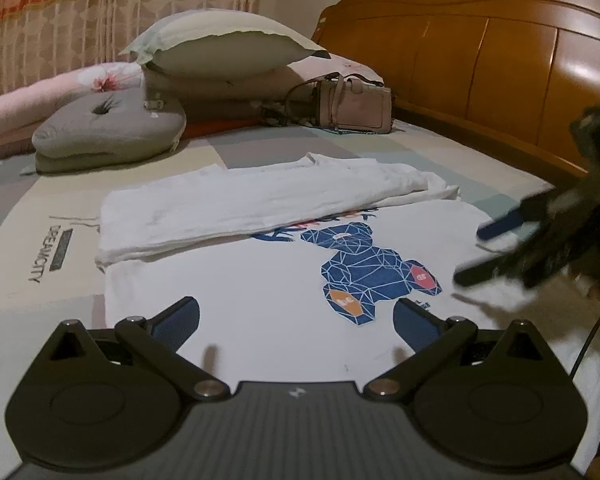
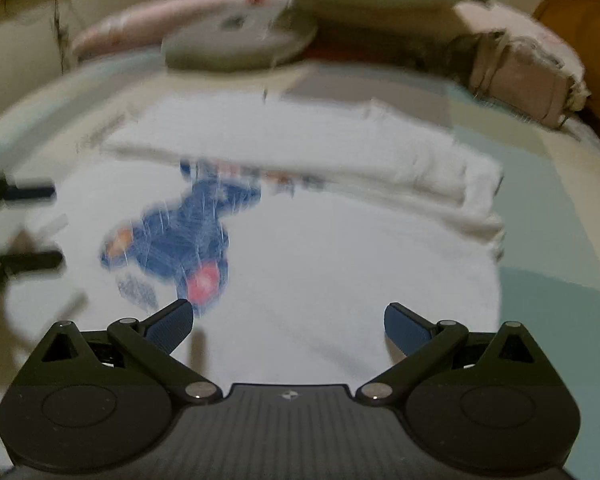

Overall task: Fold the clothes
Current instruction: 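Position both open grippers above the sweatshirt hem, then lower both open grippers onto the sweatshirt hem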

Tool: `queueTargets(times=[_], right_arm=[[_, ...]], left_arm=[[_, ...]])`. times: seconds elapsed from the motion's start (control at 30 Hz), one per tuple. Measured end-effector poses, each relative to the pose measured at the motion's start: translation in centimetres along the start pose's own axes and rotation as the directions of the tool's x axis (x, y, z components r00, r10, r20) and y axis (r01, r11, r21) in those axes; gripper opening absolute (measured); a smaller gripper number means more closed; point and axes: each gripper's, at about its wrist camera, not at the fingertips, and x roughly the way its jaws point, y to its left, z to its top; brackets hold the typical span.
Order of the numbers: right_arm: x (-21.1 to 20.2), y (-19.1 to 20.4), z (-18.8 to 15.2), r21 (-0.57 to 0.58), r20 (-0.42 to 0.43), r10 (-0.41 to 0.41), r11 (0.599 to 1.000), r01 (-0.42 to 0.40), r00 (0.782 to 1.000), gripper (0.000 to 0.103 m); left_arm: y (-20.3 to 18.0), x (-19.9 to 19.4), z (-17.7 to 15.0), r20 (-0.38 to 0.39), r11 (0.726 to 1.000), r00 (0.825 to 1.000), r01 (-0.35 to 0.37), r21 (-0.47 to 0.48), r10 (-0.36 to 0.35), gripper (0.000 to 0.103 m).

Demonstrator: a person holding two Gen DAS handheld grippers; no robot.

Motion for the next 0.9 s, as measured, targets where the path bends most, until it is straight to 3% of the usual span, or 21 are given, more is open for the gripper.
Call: queueTargets(times=[0.2,0.23,0.33,0.47,0.63,0.73,0.9], right_arm=[[-2.8,-2.7,-3.0,0.084,-0.007,-0.065,0.994,0.065,0.998,0.103],[-3.0,-2.8,-2.6,0.091,-0.011,-0.074,0.993,0.075,0.997,0.103],[-3.2,-2.9,0.2,0.100,0.089,-0.064,0.993,0.055,0.994,0.103],[-0.4,-4.0,4.5,0.159,0.155,-0.019,0.987,-0.006,0.988,0.103],[4.1,-7.0,4.5,0.259,0.090,-0.029,0.966,0.005,0.996,0.103],[3.0,-7.8,2.8,0.235,0.087,-0.087,0.970,0.065,0.992,0.103],[-1.0,-7.6,1.4,0.284,0.049,-0.111,0.954,0.092,0.993,0.103]], left_arm=[[0.7,-0.7,0.3,0.015,0.999,1.000,0.008,-0.036,-0.008,0.102],[0.8,-0.8,0.4,0.018,0.999,1.000,0.010,-0.048,-0.009,0.102],[1.0,-1.0,0.4,0.028,0.997,0.999,0.019,-0.071,-0.017,0.102],[1.0,-0.6,0.3,0.016,0.997,1.000,0.016,-0.076,-0.014,0.102],[0.8,-0.4,0.4,0.009,0.998,0.999,0.032,-0.058,-0.032,0.102],[0.8,-0.6,0.5,0.011,0.998,0.999,0.038,-0.060,-0.037,0.102],[0.7,-0.8,0.6,0.014,0.997,0.999,0.046,-0.062,-0.045,0.102]])
